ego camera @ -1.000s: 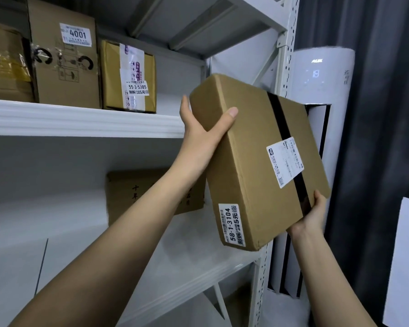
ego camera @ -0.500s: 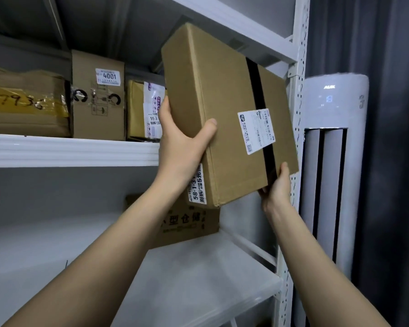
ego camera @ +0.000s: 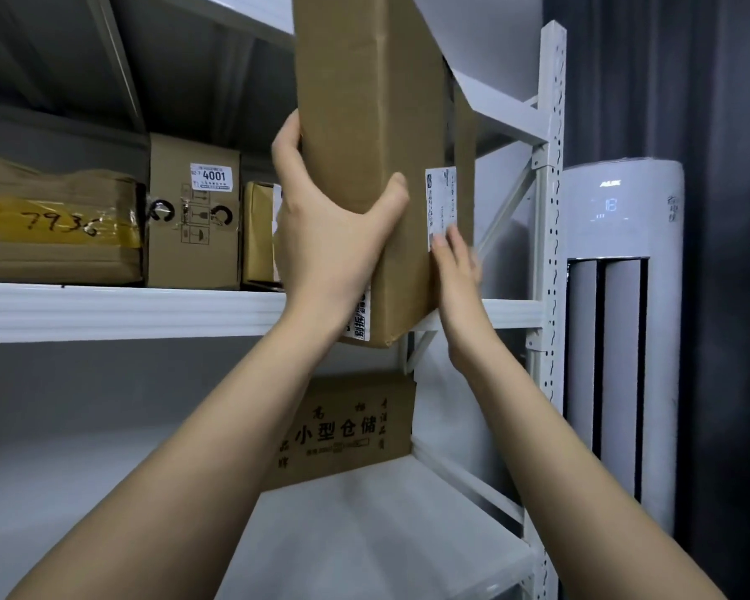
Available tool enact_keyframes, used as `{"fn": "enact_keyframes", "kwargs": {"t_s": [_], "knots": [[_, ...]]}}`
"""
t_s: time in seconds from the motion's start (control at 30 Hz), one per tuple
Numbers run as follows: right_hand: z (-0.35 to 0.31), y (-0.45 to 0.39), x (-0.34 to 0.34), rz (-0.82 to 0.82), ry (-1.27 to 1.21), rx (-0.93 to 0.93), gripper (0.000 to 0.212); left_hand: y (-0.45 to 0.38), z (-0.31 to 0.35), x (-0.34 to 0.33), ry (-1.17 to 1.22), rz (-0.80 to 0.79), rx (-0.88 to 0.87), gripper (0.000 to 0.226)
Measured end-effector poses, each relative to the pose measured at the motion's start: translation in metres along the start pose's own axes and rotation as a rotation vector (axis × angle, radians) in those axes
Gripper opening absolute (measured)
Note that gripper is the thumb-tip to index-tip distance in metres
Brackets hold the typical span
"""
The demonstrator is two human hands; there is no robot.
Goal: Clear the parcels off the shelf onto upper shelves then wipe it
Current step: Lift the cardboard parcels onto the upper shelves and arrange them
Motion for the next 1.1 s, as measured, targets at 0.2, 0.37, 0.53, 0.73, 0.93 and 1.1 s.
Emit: {"fn": "enact_keyframes", "kwargs": {"t_s": [0.2,0.37,0.53,0.73,0.93,1.1], "knots": [[-0.031,0.004,-0.033,-0.191,-0.094,0.09,0.079,0.008,-0.001,-0.024,-0.086,-0.059,-0.008,0.089],[-0.049,-0.005,-0.039,-0.33,-0.272,0.092,0.115,-0.008,-0.019,-0.059,0.235,-0.187,0.123,0.081],[-0.054,-0.015,-0.031,-0.343,-0.165,0.122,0.078,-0.014,-0.042,-0.082,0.443,-0.377,0.3,0.057],[-0.039,-0.033,-0.036,-0.367,-0.269,0.018,0.052,0.006,-0.086,-0.093,0.288,-0.618,0.46,0.058],[-0.021,-0.06,-0.042,-0.36,-0.092,-0.025,0.054,0.017,-0.126,-0.094,-0.016,-0.766,0.495,0.099],[0.009,-0.086,-0.052,-0.397,0.098,-0.087,0.057,0.012,-0.17,-0.095,-0.19,-0.79,0.484,0.126]]}}
Point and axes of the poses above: each hand's wrist, its own y-axis away from the middle knuckle, its own x-axis out of the back of the hand, z = x × y, the point moved 8 cm from there along -y, towards the middle knuckle, and after that the axes turned 7 degrees about -x, right-handed, at the moved point
